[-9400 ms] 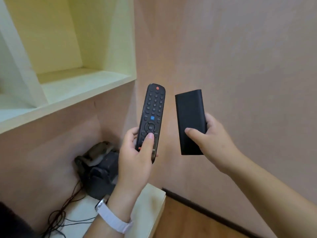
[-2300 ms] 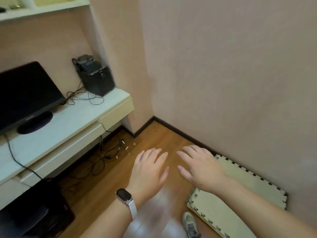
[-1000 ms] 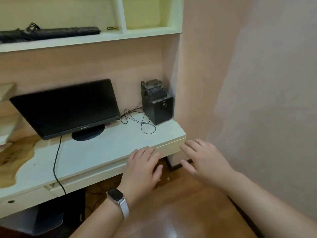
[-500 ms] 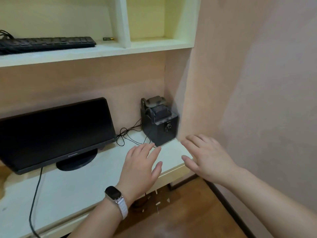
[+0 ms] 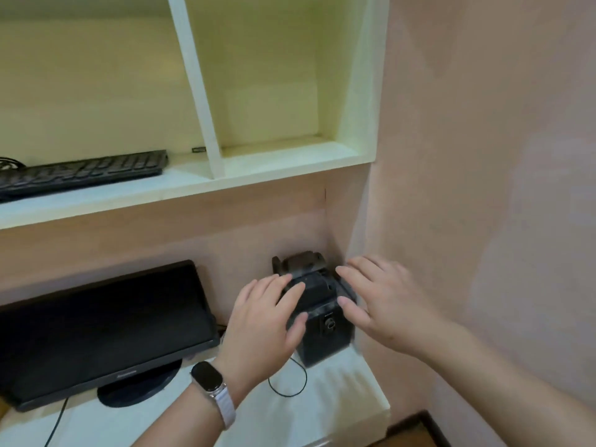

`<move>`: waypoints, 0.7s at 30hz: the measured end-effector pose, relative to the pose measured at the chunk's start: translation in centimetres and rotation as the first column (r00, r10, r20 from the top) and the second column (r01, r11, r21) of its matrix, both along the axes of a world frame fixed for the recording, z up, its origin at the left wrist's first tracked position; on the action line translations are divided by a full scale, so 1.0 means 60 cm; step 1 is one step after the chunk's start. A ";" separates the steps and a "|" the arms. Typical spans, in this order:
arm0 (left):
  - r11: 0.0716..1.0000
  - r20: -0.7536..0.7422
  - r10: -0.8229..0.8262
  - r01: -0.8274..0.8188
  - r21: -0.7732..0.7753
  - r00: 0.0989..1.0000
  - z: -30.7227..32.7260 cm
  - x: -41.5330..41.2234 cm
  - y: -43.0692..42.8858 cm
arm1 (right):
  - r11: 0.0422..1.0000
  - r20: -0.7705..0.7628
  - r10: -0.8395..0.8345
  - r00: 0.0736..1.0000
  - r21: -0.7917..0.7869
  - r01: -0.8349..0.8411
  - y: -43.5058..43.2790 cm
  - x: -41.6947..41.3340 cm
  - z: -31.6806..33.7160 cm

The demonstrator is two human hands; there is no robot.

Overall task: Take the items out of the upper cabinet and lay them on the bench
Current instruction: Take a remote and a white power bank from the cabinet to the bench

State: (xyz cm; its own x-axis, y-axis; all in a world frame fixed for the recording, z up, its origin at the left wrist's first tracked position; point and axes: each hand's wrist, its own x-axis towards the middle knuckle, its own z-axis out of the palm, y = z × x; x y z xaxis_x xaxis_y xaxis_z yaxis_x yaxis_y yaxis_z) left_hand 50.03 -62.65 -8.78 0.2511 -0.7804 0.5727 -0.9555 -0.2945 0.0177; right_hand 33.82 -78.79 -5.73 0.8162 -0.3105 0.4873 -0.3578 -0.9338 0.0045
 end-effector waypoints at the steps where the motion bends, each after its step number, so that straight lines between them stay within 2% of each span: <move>1: 1.000 0.005 0.007 -0.007 -0.015 1.000 0.011 0.003 -0.018 | 1.000 0.017 0.019 1.000 -0.012 -0.018 -0.020 0.006 0.012; 6: 0.994 0.067 0.050 -0.043 -0.103 0.997 0.072 0.015 -0.080 | 0.990 0.062 0.131 0.989 -0.066 -0.127 -0.092 0.031 0.078; 10: 0.984 0.113 0.053 -0.033 -0.173 0.992 0.142 0.023 -0.127 | 0.979 0.154 0.185 0.971 -0.111 -0.169 -0.130 0.052 0.142; 15: 0.963 0.165 0.048 -0.002 -0.268 0.985 0.243 0.053 -0.174 | 0.968 0.245 0.205 0.948 -0.192 -0.160 -0.166 0.074 0.226; 21: 0.917 0.299 0.056 0.070 -0.393 0.953 0.385 0.096 -0.193 | 0.935 0.368 0.270 0.890 -0.321 -0.152 -0.187 0.103 0.349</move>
